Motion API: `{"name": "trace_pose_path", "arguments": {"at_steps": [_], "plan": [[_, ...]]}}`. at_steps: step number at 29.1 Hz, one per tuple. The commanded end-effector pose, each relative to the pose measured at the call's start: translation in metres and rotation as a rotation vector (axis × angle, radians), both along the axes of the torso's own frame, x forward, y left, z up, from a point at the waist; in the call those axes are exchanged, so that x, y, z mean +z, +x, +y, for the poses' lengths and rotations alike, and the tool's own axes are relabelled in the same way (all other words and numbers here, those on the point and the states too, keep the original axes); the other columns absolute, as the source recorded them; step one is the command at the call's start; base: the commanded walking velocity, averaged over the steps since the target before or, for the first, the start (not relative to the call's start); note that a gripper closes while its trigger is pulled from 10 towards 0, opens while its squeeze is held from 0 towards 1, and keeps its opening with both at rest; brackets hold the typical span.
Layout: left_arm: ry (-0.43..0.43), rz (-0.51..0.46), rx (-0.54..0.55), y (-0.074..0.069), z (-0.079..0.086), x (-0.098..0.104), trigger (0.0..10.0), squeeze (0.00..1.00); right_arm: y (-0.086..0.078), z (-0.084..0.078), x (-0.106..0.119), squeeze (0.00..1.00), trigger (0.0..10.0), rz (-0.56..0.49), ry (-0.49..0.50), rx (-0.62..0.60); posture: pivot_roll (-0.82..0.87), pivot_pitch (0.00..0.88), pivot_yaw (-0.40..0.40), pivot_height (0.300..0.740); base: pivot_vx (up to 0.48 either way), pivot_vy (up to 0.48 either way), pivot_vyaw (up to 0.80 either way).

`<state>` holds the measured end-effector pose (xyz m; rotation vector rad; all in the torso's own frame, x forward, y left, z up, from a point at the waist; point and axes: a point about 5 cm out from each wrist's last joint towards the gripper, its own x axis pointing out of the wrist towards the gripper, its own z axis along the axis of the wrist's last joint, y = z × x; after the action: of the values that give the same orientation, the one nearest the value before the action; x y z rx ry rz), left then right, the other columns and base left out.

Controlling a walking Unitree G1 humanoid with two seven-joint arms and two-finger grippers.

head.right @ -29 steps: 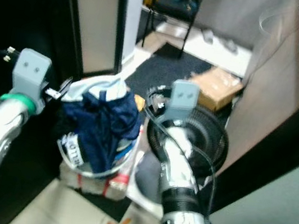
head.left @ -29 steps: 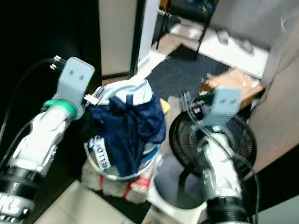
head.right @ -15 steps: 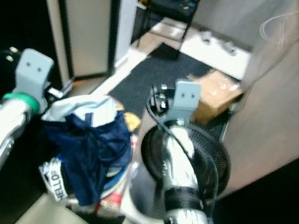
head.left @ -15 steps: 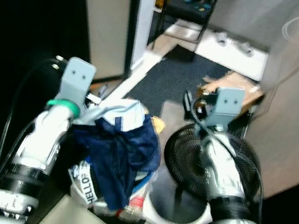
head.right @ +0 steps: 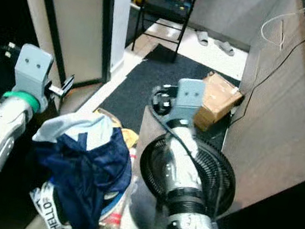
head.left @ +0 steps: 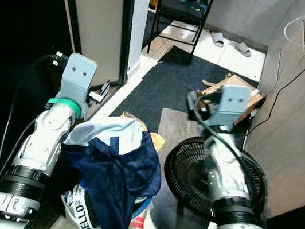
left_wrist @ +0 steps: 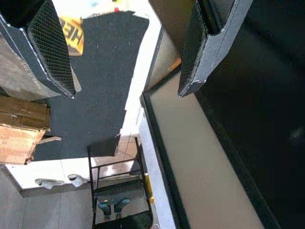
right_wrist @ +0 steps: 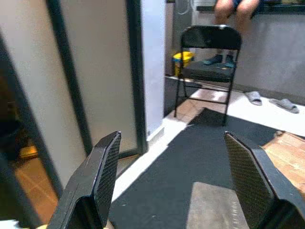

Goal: Clothes washing

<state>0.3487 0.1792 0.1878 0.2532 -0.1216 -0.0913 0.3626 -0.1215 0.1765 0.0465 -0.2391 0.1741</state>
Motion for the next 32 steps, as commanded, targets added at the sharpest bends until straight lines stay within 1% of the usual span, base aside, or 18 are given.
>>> {"name": "trace_pose_path", "arguments": {"at_steps": [1,32], "plan": [[0.008,0.017,0.0,-0.0007,0.001,-0.0045,10.0,0.0,-0.0003,-0.0044,-0.0019,0.0,10.0,0.006,-0.006,-0.009,0.06,0.012,0.031,0.74,0.0,0.0,0.0],[-0.014,0.006,-0.008,-0.0009,-0.0004,-0.0028,10.0,0.0,0.0,-0.0043,-0.0009,0.0,10.0,0.002,-0.006,-0.005,0.06,0.015,0.029,0.74,0.0,0.0,0.0]]}}
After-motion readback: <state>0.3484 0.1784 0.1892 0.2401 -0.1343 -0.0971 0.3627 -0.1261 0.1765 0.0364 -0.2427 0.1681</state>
